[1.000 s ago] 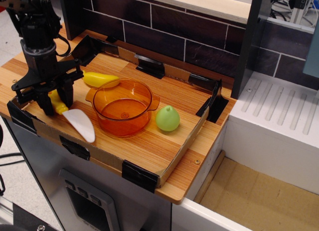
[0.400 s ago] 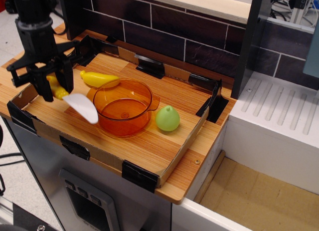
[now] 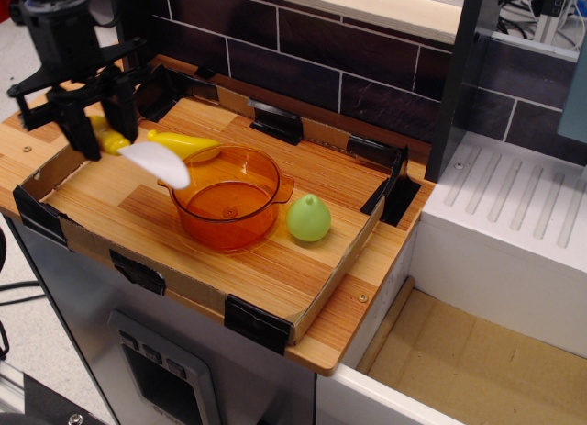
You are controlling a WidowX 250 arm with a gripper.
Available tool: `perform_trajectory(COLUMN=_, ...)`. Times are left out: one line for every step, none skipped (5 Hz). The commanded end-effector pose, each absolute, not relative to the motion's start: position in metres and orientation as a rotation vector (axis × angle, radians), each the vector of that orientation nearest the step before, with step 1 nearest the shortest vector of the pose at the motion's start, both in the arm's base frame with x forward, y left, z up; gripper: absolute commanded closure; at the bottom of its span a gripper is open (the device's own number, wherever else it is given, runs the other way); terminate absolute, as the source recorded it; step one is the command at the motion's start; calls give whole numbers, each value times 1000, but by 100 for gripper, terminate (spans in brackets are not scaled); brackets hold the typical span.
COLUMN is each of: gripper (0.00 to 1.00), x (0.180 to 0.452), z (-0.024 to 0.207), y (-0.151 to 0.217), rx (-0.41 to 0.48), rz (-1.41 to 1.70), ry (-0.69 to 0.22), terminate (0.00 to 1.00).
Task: Put knife in pot
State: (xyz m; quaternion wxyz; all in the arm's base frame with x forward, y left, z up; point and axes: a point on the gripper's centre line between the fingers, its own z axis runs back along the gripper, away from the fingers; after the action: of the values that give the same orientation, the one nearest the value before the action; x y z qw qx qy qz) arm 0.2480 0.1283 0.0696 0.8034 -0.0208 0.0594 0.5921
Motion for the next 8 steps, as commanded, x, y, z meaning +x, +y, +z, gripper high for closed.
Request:
perform_trajectory(gripper=100, x=271, z=79, y=86, rx=-35, rz=1274, ry=65, terminate=0)
perform_trajectory(gripper=100, x=273, z=73, y=68, rx=-29, rz=1265, ry=54, terminate=0)
perform_trajectory(gripper=100, x=276, z=69, y=61, rx=-23, rz=1268, ry=35, terminate=0)
perform_trajectory(gripper=0, x=280, z=61, y=65, rx=-8, rz=1289, ry=35, terminate=0)
perform_trajectory(gripper=0, x=282, z=63, y=69, rx=-7, rz=1300, ry=45, terminate=0)
perform_trajectory(gripper=0, x=282, z=69, y=68, rx=-20, rz=1292, ry=51, terminate=0)
perform_trajectory(gripper=0, x=284, z=80, y=68, rx=-41, rz=1302, ry=54, terminate=0)
perform_trajectory(gripper=0, x=287, z=111, y=74, rx=-80, rz=1330, ry=-1, terminate=0)
